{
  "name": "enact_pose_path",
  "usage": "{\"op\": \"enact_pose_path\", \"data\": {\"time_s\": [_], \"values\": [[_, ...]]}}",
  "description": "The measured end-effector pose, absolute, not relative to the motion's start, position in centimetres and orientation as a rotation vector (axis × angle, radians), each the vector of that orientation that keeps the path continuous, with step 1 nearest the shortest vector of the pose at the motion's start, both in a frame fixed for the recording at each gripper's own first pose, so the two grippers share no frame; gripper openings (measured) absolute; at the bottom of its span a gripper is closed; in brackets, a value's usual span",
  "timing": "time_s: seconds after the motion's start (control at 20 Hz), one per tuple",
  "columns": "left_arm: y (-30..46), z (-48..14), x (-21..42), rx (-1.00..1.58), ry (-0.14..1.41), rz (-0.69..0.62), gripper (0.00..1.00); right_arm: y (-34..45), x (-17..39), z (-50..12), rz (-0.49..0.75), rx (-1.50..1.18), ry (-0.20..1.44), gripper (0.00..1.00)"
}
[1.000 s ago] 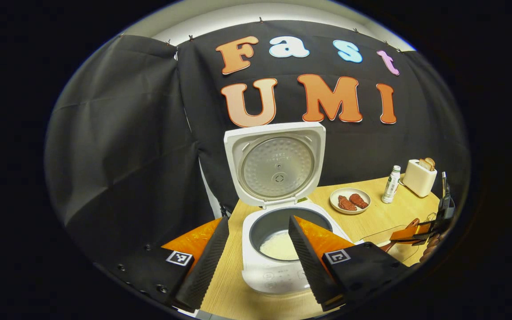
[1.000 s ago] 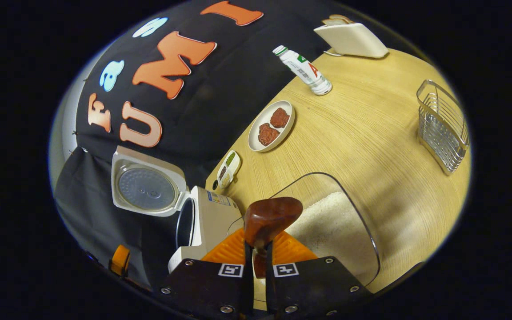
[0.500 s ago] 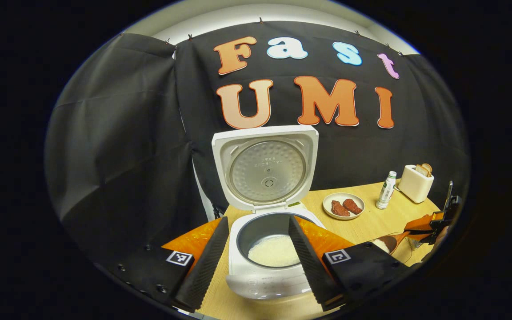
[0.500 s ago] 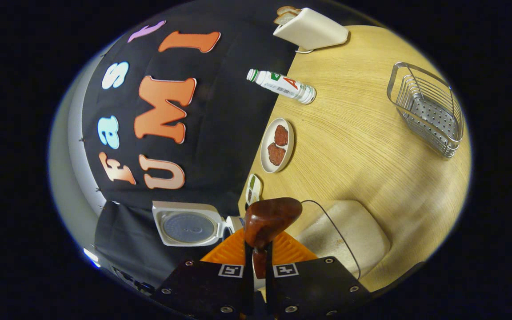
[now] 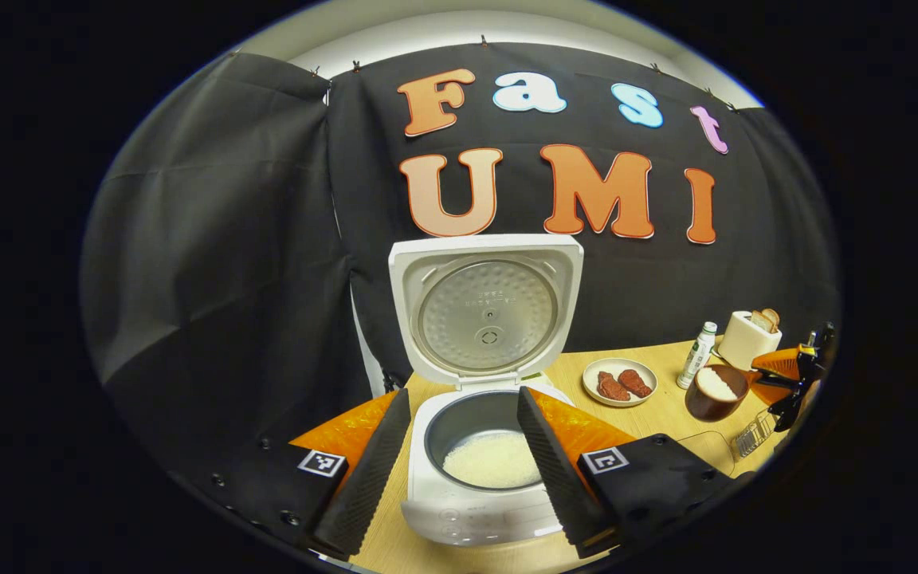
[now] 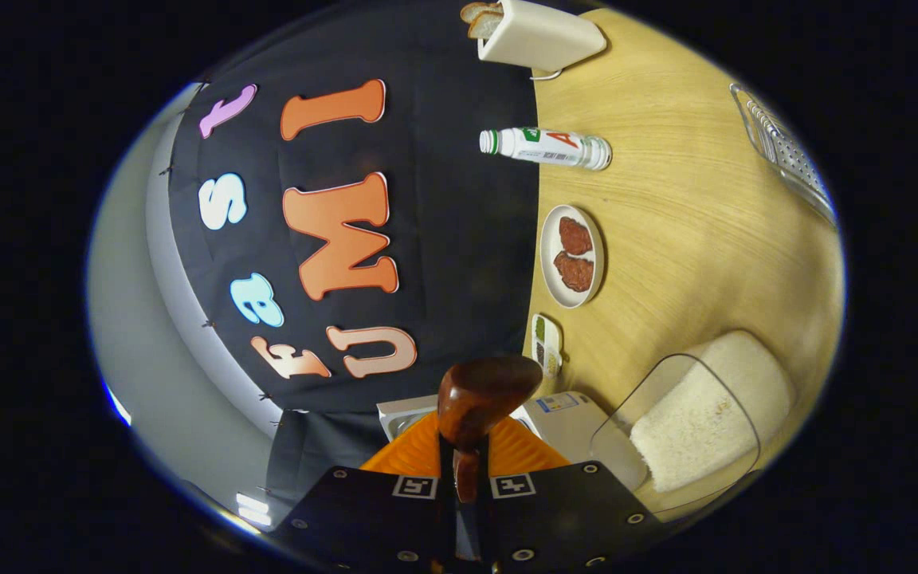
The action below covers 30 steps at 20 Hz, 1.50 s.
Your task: Close the left gripper, press the button to open the rice cooker; take a wooden spoon from the chopstick holder with the right hand, scoop a spoonful of rice and pour it into the rice cooker, then put the wooden spoon back into the chopstick holder.
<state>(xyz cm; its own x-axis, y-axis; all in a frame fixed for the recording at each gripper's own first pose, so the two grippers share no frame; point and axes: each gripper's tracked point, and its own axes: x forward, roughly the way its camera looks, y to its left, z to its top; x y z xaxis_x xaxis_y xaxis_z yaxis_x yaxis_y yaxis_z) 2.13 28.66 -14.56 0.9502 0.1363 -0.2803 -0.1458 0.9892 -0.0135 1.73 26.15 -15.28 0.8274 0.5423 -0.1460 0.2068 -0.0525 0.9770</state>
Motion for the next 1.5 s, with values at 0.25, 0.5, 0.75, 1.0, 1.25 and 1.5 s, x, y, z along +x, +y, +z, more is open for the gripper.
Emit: {"op": "enact_pose_path", "data": {"time_s": [0.25, 0.5, 0.75, 1.0, 1.25, 1.5], "values": [[30.9, -14.4, 1.6, -0.055, 0.269, 0.191, 0.92, 32.2, 3.5, -13.1, 0.409, 1.626, 0.667, 0.10], [34.4, -15.1, 0.3, -0.073, 0.272, 0.271, 0.92, 38.0, 6.1, -12.2, 0.454, 1.519, 0.738, 0.10], [38.2, -16.4, -1.6, -0.081, 0.293, 0.354, 0.93, 42.8, 8.7, -12.1, 0.457, 1.304, 0.763, 0.10], [40.3, -17.6, -2.3, -0.109, 0.308, 0.404, 0.89, 45.8, 10.5, -12.8, 0.451, 0.979, 0.734, 0.10], [41.2, -18.4, -2.3, -0.103, 0.317, 0.417, 0.89, 46.7, 10.9, -13.1, 0.456, 0.708, 0.656, 0.10], [41.5, -18.8, -2.2, -0.118, 0.318, 0.413, 0.89, 47.6, 11.2, -13.2, 0.453, 0.536, 0.602, 0.10]]}}
